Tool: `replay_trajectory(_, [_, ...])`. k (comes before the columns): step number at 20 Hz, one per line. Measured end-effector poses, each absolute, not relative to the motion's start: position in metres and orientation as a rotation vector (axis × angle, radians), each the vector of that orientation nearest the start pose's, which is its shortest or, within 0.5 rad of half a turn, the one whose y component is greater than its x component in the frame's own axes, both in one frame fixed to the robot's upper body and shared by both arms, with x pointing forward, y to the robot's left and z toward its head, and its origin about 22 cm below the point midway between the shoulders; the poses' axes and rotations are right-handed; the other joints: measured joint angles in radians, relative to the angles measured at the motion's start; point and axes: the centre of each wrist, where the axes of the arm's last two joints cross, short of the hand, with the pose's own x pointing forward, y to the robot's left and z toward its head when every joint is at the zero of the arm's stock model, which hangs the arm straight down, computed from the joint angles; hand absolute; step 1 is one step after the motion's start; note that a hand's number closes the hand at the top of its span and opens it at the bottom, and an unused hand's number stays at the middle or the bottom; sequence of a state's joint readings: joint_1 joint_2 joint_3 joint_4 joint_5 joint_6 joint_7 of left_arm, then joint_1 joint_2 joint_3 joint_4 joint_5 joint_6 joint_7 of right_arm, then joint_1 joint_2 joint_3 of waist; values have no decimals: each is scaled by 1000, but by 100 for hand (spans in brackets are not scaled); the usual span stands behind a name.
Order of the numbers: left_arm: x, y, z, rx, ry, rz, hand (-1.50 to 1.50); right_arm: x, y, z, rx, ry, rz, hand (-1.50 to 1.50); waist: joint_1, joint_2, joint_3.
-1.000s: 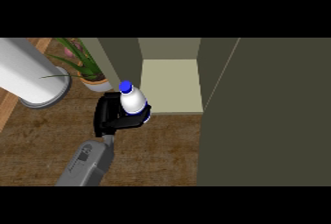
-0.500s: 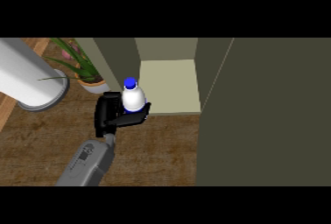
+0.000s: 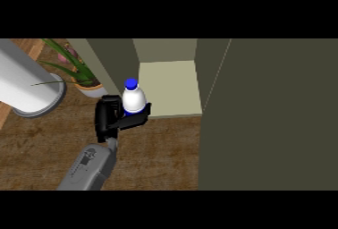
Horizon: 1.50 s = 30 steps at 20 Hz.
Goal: Pick up the bottled water, place it into the cabinet and close the cabinet
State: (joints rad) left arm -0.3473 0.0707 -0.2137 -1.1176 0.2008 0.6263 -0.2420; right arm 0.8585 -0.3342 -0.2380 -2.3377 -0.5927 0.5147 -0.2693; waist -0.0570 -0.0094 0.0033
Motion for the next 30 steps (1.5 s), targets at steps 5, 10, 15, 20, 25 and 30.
replay_trajectory(5, [309, 168, -23, 385, -1639, 193, 150, 49, -331, 109, 300, -1875, 156, -150, -15, 2, 1])
replay_trajectory(10, [306, 172, -24, 443, -1647, 173, -150, 52, -330, 108, 317, -1886, 160, -150, -26, 3, 1])
replay_trajectory(15, [304, 171, -23, 475, -1636, 144, -150, 55, -330, 108, 333, -1887, 170, -150, -42, 4, 1])
replay_trajectory(20, [302, 169, -23, 494, -1634, 102, -150, 58, -331, 109, 342, -1894, 177, -150, -48, 6, 3])
replay_trajectory(25, [299, 168, -22, 466, -1648, 65, -150, 60, -330, 109, 347, -1891, 176, -150, -49, 11, -1])
replay_trajectory(30, [298, 168, -20, 423, -1662, 43, -150, 64, -331, 111, 336, -1906, 184, -150, -47, 17, -5])
